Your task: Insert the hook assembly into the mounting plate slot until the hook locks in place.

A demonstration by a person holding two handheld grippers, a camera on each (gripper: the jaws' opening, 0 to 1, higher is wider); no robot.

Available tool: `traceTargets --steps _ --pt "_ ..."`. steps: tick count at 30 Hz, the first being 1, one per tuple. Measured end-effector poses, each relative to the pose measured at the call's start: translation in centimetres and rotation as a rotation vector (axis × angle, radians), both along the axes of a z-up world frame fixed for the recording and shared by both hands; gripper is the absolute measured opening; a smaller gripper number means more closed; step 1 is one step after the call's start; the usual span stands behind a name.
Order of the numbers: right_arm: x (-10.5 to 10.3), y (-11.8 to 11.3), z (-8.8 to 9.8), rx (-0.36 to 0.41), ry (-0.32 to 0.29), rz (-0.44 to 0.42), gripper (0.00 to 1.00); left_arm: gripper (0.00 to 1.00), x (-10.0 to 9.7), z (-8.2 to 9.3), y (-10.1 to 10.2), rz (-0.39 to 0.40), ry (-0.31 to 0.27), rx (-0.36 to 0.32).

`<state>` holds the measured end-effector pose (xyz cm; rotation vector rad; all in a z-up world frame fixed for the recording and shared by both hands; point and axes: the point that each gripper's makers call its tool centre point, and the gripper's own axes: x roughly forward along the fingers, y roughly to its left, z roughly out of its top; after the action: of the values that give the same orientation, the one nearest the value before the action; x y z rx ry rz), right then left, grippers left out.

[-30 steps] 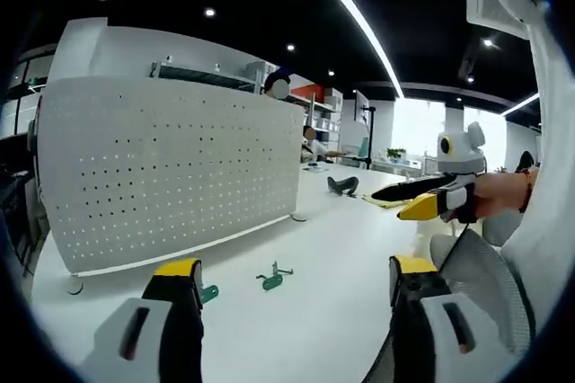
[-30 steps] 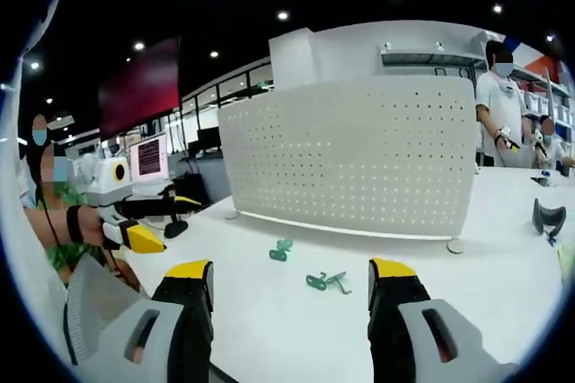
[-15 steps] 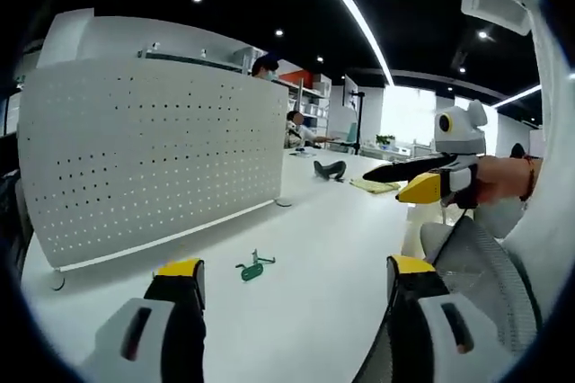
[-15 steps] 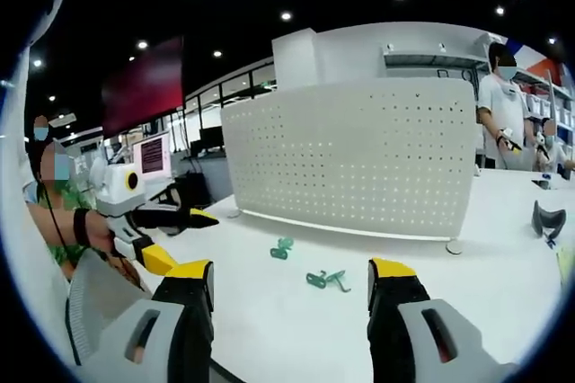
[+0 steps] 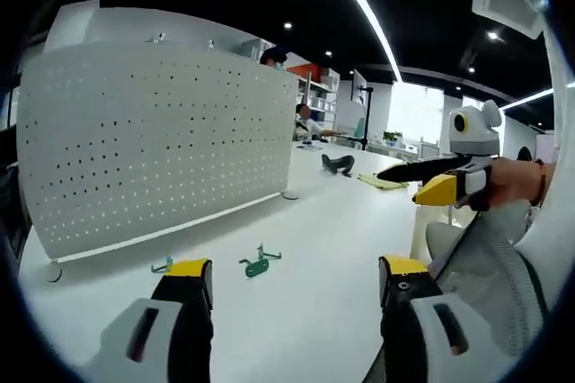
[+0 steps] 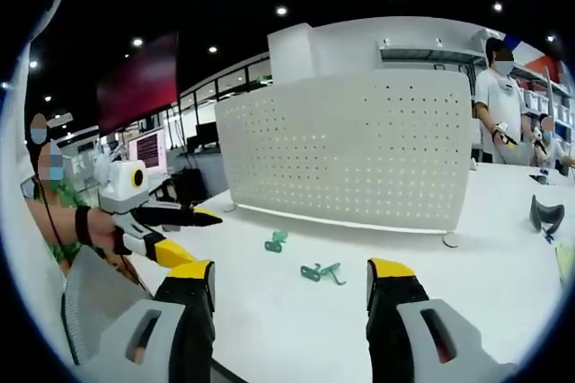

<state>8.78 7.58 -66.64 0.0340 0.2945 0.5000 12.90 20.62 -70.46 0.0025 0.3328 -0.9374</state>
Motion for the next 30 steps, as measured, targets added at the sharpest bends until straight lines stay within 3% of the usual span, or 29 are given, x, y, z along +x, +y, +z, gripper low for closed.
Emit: traceTargets --steps 8,21,30 --pt "0.1 0.0 -0.8 -0.004 0.021 0.006 0.69 0.76 0.9 -1.1 -0.1 0.046 0.036 0.014" --pt "0.2 -0.2 -0.8 0.018 0.017 0.004 0.69 0.77 1.2 -2.3 -1.9 0.013 0.061 0.043" --pt "0.3 -0.7 -1.1 0.029 0.022 -0.006 0.69 0.75 1.5 -3.6 -1.8 0.042 0.083 0.091"
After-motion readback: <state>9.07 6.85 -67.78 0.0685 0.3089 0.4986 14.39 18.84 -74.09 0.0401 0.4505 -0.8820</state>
